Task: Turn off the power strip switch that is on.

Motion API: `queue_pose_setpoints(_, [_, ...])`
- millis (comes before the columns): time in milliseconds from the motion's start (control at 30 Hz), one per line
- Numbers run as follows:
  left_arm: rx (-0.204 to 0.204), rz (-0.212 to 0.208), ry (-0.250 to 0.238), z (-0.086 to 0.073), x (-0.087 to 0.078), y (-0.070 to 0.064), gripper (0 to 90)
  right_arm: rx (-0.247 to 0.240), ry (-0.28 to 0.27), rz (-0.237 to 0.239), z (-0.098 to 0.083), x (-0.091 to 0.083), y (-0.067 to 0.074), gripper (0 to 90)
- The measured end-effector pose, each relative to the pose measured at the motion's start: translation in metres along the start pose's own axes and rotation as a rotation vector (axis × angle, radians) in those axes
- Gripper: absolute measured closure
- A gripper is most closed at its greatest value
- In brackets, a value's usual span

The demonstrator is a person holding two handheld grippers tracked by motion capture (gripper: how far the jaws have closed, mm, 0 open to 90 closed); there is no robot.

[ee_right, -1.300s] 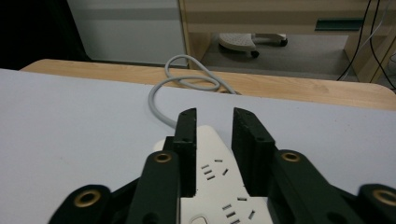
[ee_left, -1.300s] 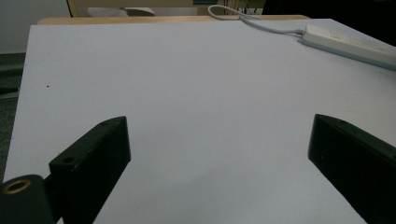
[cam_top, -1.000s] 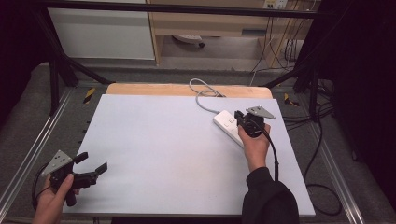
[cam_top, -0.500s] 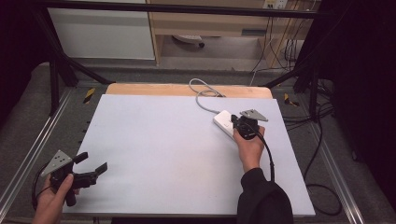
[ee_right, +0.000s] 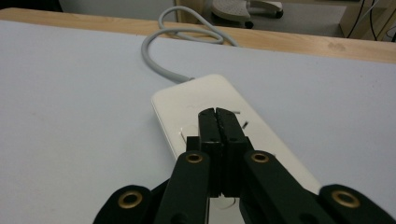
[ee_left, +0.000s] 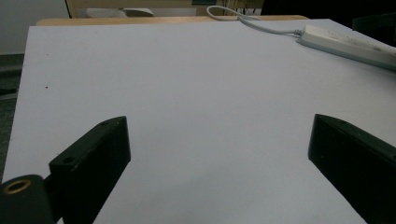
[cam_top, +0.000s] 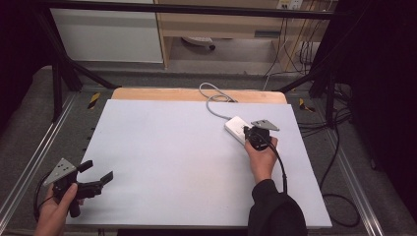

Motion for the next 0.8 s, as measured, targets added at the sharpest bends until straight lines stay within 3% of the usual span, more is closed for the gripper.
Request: queue_pose_setpoints(800, [0.000,0.001,0.001,0.000,0.000,0.000,5.7,-0.011,0.028,-0.020,-0.014,-0.001,-0.002,90.0])
Point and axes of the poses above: each handheld gripper's, and its own axes: x roughly forward along the jaws, z roughly out of its top, y roughly to its left, the point moved 2 cm from there along x, roughly forward along the jaws, and after that the axes turned 2 degrees about -z, right-handed, at the moved point
